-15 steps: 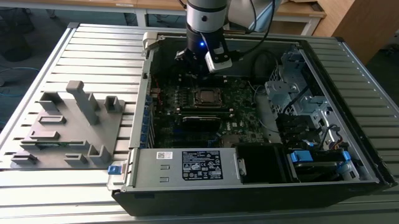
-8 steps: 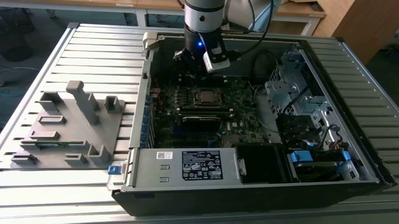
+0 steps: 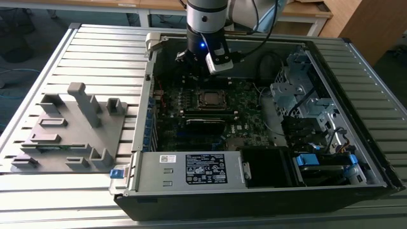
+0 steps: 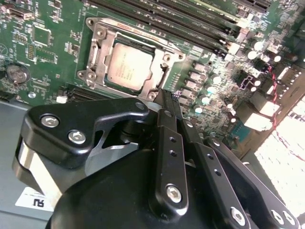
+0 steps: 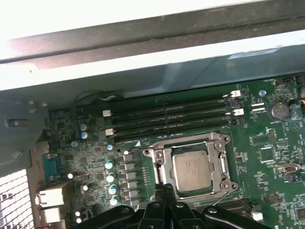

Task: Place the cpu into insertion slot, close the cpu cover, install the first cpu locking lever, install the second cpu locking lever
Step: 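Install the first cpu locking lever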

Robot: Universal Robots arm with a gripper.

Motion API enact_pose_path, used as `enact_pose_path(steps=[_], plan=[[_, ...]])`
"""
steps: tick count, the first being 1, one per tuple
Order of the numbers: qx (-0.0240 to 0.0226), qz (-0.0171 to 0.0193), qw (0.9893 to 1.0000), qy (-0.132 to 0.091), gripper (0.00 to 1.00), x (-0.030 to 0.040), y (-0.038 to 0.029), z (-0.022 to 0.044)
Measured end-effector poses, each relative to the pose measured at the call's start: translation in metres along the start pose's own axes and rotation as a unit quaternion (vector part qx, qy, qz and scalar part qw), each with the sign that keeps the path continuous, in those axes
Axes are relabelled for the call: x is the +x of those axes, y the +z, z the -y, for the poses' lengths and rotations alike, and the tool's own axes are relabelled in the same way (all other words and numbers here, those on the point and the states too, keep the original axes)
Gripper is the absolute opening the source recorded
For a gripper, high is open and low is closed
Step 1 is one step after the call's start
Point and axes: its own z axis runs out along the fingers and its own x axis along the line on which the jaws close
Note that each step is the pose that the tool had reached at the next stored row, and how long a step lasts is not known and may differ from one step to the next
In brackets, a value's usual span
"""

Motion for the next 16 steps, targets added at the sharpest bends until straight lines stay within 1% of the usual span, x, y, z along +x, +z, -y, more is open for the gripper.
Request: enact_pose_path(steps=[6,13,16], plan=[[-0.0003,0.0008,1.0,0.0,0.1,0.0078,0.0005,0.0013],[-0.0002,0.0009,1.0,0.0,0.1,0.0088,0.0003,0.0015],[-0.0002,0.0009,1.0,0.0,0.1,0.0087,-0.0012,0.0014]])
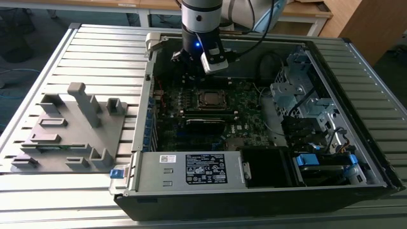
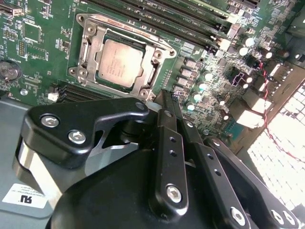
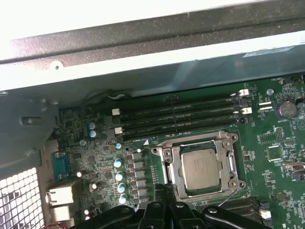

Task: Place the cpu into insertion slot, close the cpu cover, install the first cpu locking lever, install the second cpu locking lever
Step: 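Install the first cpu locking lever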

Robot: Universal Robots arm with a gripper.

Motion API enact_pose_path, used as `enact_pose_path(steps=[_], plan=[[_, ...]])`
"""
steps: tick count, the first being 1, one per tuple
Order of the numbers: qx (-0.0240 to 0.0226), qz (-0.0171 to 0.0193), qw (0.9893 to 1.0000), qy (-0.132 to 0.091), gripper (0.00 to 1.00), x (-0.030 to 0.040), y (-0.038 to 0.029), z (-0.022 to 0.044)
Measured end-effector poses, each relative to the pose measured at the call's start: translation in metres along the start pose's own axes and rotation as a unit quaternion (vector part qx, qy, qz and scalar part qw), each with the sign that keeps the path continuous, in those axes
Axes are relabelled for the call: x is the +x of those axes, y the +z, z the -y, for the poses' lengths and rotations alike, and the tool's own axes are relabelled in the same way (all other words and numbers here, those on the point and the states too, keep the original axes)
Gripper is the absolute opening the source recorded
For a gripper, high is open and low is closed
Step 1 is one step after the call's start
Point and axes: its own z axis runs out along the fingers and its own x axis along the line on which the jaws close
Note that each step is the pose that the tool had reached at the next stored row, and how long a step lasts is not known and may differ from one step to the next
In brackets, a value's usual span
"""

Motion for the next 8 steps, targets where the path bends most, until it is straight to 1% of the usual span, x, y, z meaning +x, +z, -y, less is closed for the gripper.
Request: enact_pose_path(steps=[3,8], plan=[[0.0,0.0,1.0,0.0,0.1,0.0,-0.0018,-0.0001],[0.0,0.0,1.0,0.0,0.1,0.0,-0.0021,-0.0001]])
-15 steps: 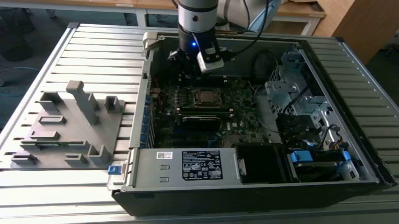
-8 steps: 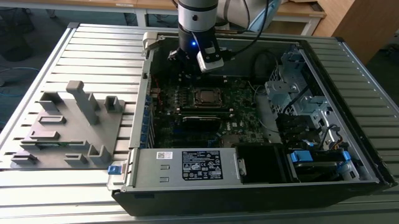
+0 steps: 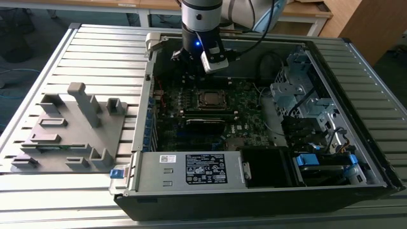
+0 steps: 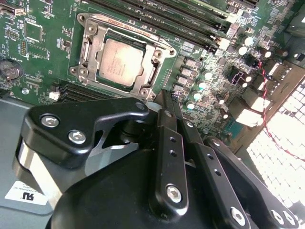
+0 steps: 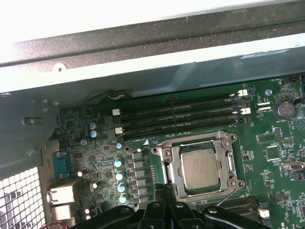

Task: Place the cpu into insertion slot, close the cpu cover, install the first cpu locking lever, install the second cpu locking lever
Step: 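Install the first cpu locking lever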

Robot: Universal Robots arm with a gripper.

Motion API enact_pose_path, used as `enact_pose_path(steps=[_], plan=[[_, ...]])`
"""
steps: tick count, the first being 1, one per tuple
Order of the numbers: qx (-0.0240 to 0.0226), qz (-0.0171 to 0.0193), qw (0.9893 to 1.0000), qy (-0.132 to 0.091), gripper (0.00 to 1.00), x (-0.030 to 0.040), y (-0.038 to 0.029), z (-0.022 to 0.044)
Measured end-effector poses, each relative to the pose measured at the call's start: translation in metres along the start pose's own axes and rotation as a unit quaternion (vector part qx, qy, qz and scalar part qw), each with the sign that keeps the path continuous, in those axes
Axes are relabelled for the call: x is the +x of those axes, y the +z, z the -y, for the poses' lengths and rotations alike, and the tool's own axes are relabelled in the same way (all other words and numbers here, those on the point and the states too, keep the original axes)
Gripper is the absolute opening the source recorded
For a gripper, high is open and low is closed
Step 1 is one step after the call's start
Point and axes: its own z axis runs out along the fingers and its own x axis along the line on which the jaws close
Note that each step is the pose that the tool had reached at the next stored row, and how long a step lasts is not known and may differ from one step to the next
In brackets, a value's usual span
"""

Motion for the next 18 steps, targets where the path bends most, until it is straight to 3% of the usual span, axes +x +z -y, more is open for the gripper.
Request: enact_pose_path(steps=[14,15,18], plan=[[-0.0002,0.0,1.0,0.0,0.1,0.0,-0.0006,0.0],[-0.0012,-0.0003,1.0,0.0,0.1,0.0,-0.0008,0.0001],[-0.011,-0.0019,0.9999,0.0,0.1,0.0,-0.0006,0.0]])
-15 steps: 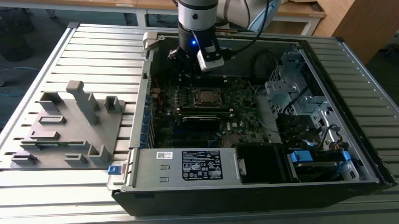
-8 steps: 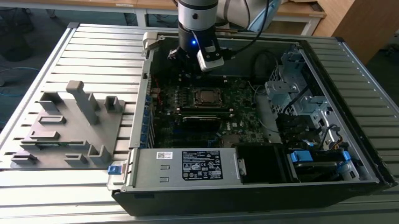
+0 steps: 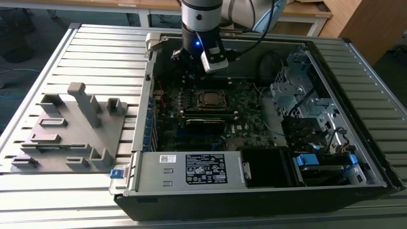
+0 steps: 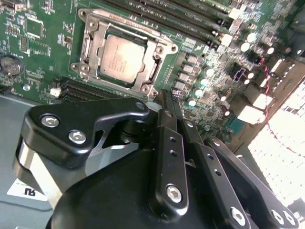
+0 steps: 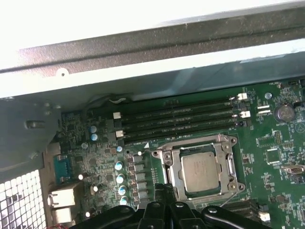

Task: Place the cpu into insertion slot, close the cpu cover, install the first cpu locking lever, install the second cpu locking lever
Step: 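Install the first cpu locking lever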

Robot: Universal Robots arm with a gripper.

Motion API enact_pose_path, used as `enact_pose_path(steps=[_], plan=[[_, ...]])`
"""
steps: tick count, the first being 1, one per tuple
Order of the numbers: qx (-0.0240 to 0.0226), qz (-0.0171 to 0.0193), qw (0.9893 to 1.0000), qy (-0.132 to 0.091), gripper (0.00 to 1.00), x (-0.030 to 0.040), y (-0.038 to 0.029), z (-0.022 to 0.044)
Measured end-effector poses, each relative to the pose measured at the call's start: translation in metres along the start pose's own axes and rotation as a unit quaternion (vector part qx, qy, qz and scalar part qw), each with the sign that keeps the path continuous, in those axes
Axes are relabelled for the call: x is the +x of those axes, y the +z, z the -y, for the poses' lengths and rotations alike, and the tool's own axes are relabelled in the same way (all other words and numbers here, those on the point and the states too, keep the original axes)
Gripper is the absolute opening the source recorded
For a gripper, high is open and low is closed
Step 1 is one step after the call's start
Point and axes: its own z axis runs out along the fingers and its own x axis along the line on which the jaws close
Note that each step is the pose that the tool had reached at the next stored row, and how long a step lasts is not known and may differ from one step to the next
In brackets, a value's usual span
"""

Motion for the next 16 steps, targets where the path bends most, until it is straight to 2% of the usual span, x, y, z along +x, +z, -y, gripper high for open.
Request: enact_pose_path(steps=[2,16], plan=[[-0.0037,-0.0007,1.0,0.0,0.1,0.0,0.0,0.0],[-0.0041,-0.0007,1.0,0.0,0.1,0.0019,0.0,0.0003]])
